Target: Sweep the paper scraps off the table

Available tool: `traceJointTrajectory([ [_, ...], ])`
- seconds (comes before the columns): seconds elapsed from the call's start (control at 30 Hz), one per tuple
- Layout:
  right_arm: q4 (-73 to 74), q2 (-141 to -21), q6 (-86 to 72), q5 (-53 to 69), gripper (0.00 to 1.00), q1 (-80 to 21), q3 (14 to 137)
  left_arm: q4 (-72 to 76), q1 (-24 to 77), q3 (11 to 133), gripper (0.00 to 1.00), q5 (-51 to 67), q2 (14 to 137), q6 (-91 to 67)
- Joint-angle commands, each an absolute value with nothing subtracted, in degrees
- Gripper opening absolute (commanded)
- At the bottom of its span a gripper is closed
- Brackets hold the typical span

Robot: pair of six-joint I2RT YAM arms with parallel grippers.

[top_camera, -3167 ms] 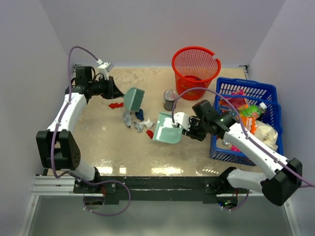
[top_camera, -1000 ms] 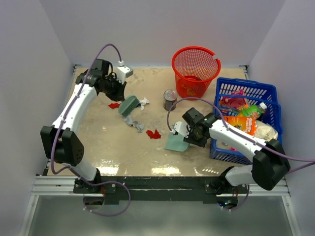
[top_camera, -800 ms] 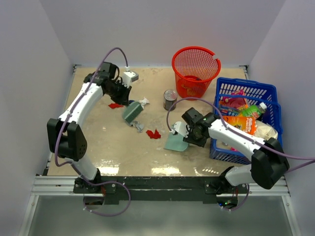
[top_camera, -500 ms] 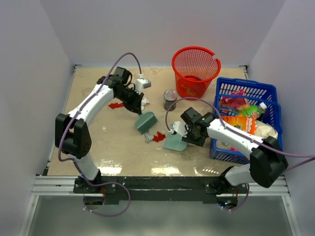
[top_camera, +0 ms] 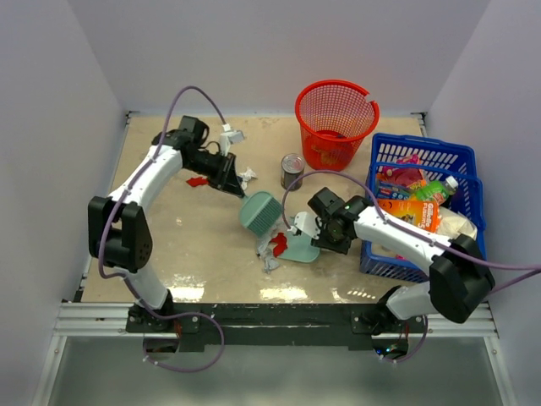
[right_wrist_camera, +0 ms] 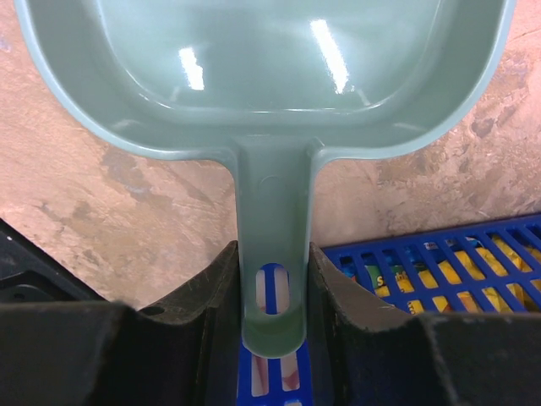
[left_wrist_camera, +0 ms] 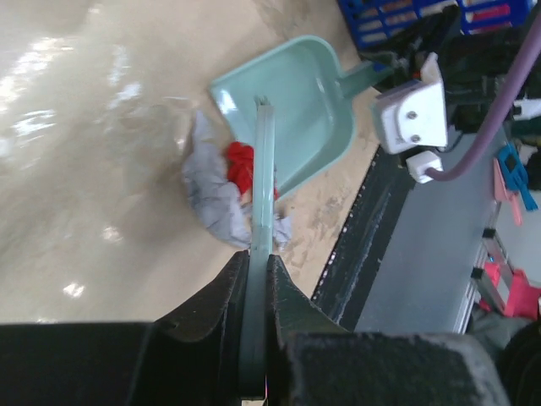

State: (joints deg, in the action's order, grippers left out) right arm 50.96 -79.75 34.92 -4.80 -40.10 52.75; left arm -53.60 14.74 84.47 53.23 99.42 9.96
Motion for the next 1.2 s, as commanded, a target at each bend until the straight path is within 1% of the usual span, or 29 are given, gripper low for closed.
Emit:
traceJointTrajectory([
  [0.0,52.47,-76.99,35.33,-4.83,0.00,-40.25,51.50,-57.38,9.41,88.06,0.00,51.44,95.71,13.17],
  [0.03,52.82,-76.73,35.25,-4.92,0.00,-40.17,51.42,-59.39,9.40,88.76,0.00,45.85,95.63,14.66],
  [0.13,54.83,-76.03,35.59,-5.45,0.00,-40.17,51.50,-60.64,9.49,87.98,0.00,36.95,94.66,18.19],
  [0.27,58.27,-75.15,38.93,-4.75,0.00,-40.25,51.94,-62.66,9.49,87.19,0.00,31.04,93.87,22.93],
  [0.47,60.20,-76.11,42.54,-3.87,0.00,-40.34,51.85,-65.39,9.67,85.08,0.00,28.65,93.69,25.31],
  [0.63,61.08,-77.08,42.45,-1.49,0.00,-42.09,52.29,-64.26,11.16,80.43,0.00,29.88,93.69,23.74],
  [0.87,60.65,-79.10,39.03,-0.18,0.00,-43.33,53.08,-59.07,17.30,76.38,0.00,32.86,96.06,14.86],
  [0.97,59.07,-80.51,37.36,-0.18,0.00,-43.33,53.96,-57.48,20.55,76.90,0.00,37.51,98.43,12.93],
  [1.0,58.80,-81.38,37.18,-0.09,0.00,-43.24,54.66,-57.48,21.09,78.91,0.00,42.23,100.44,12.57],
  [1.07,58.10,-81.91,36.39,-0.09,0.00,-43.33,55.54,-58.27,21.88,81.37,0.00,47.96,102.47,11.96],
  [1.1,58.01,-82.26,36.04,-0.17,0.00,-43.33,56.24,-58.97,21.88,84.26,0.00,53.12,103.96,11.95],
  [1.17,57.66,-82.44,35.86,-0.18,0.00,-43.33,56.60,-60.11,21.88,87.00,0.00,55.89,104.94,12.74],
])
